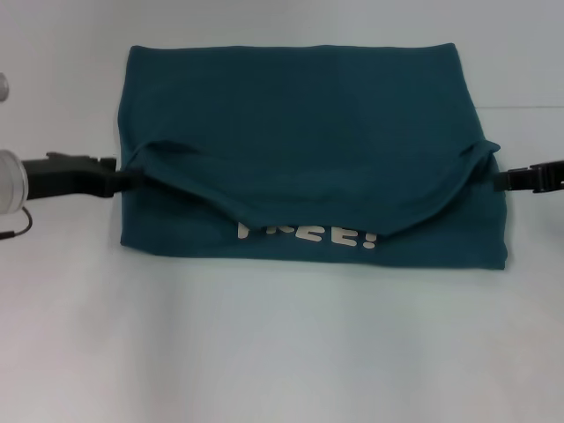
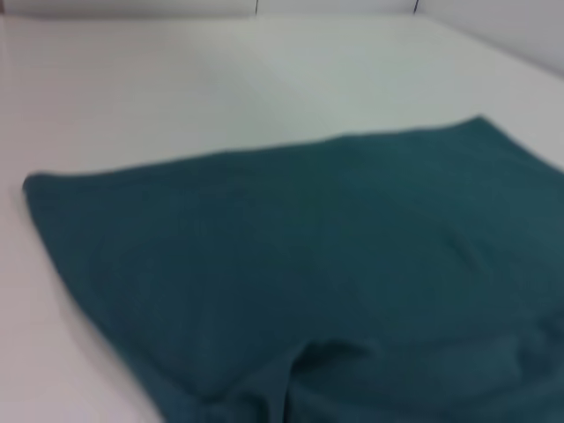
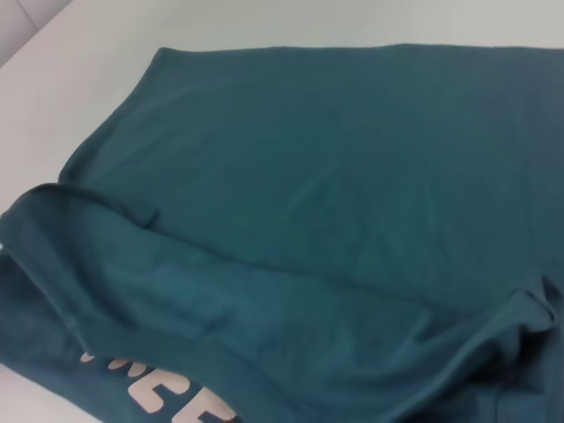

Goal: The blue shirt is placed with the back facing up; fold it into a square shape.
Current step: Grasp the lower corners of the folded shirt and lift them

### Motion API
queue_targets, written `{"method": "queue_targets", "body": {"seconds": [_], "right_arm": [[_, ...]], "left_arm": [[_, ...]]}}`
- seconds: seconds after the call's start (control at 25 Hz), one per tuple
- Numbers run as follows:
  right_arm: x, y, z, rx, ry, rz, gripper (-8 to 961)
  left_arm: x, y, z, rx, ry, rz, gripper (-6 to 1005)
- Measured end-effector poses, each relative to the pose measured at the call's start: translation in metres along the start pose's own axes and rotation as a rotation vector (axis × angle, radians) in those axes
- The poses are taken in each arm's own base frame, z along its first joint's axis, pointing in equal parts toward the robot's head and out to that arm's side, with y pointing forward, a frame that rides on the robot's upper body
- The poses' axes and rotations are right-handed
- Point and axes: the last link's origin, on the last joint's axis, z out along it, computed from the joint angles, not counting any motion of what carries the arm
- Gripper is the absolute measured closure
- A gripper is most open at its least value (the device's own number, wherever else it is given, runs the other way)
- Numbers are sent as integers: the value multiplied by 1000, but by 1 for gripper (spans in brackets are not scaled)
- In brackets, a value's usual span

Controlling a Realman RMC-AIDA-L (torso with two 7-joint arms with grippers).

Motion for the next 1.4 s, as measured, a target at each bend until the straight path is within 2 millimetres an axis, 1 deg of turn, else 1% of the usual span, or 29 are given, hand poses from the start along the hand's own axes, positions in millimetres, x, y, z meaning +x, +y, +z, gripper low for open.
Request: {"method": "queue_targets", "body": {"seconds": [0.16,0.28,0.44,0.64,0.84,1.0,1.08,1.2,1.28,1.4], "right_arm": [[7,-1,2,1,7,17,641],[11,-9,-4,61,10,25,636],[14,-13,-8,84,10,8,630],[15,-11,-5,84,-3,-30,622],[15,-12,2,92,-31,-55,522],[16,-13,9,91,-49,-62,441],[16,-14,10,94,-56,-67,401],[16,-15,11,100,-59,-69,361],[17,-16,12,106,-61,-73,335],[19,-18,14,112,-59,-73,336]], "left_arm": [[-10,1,2,5,-61,1,504],[-13,3,1,-18,-103,-3,502],[-10,1,-5,-26,-117,16,501],[-6,-6,-15,-27,-145,-4,498],[-9,-9,-13,-8,-225,-11,495],[-15,-7,-8,-6,-265,-15,493],[-19,-4,-1,-4,-275,-22,479],[-20,-1,5,-12,-279,-23,439],[-20,1,8,-13,-280,-22,439],[-20,3,12,-15,-281,-21,440]]}}
